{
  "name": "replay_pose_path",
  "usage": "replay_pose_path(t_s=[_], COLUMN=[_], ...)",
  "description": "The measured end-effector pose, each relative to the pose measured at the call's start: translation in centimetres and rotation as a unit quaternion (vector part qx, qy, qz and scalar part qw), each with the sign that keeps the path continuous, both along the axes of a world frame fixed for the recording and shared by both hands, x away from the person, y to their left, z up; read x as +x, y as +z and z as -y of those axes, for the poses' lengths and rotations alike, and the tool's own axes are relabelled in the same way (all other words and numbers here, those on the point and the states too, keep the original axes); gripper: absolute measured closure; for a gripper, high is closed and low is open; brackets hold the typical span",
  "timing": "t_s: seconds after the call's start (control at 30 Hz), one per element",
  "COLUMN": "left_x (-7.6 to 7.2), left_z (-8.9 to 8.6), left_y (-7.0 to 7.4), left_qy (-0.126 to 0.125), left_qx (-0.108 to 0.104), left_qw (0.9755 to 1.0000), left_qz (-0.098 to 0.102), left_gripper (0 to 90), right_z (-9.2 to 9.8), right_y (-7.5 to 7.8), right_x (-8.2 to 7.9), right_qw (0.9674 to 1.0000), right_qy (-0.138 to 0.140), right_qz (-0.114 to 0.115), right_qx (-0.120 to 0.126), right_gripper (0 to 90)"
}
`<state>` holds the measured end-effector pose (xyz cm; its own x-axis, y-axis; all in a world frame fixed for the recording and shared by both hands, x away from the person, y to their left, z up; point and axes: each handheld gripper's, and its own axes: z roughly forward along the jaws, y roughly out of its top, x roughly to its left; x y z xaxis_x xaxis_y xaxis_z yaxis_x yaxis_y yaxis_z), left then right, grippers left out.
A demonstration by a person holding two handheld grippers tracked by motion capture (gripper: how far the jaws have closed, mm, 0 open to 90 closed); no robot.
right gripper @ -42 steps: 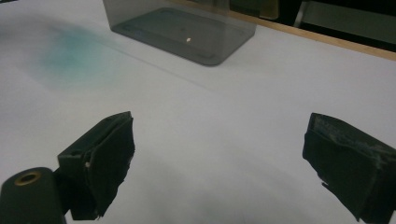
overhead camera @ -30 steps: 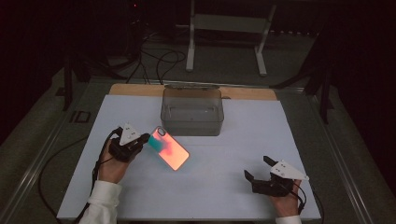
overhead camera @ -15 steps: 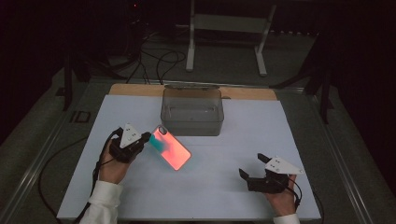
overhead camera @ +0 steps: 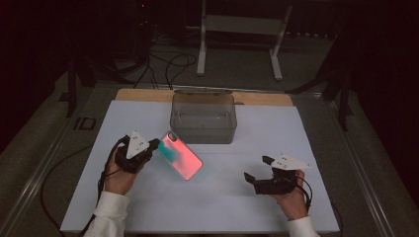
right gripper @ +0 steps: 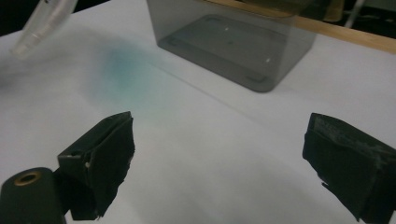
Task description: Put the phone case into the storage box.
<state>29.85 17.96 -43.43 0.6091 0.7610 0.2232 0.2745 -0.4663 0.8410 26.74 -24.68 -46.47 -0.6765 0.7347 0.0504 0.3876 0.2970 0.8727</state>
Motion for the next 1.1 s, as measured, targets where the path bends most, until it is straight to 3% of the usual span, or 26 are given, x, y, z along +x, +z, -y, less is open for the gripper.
replay_pose_path(t_s=[0.13,0.6,1.1], left_x=[-0.2,-0.7,-1.1], left_z=[0.2,0.7,0.8], left_y=[0.2,0.7,1.1], left_qy=[-0.005,-0.022,-0.033], left_qx=[0.0,0.01,0.008], left_qw=[1.0,0.9995,0.9989], left_qz=[0.006,0.02,0.032], left_gripper=[88.8,88.8,88.8], right_z=[-0.5,-2.8,-6.3], right_y=[0.8,3.2,6.1], right_x=[0.7,2.2,4.2], right_qw=[0.9997,0.9987,0.9945], right_qy=[0.012,0.045,0.095], right_qz=[-0.019,-0.023,-0.043], right_qx=[0.001,-0.008,-0.004], right_gripper=[8.9,9.0,9.0])
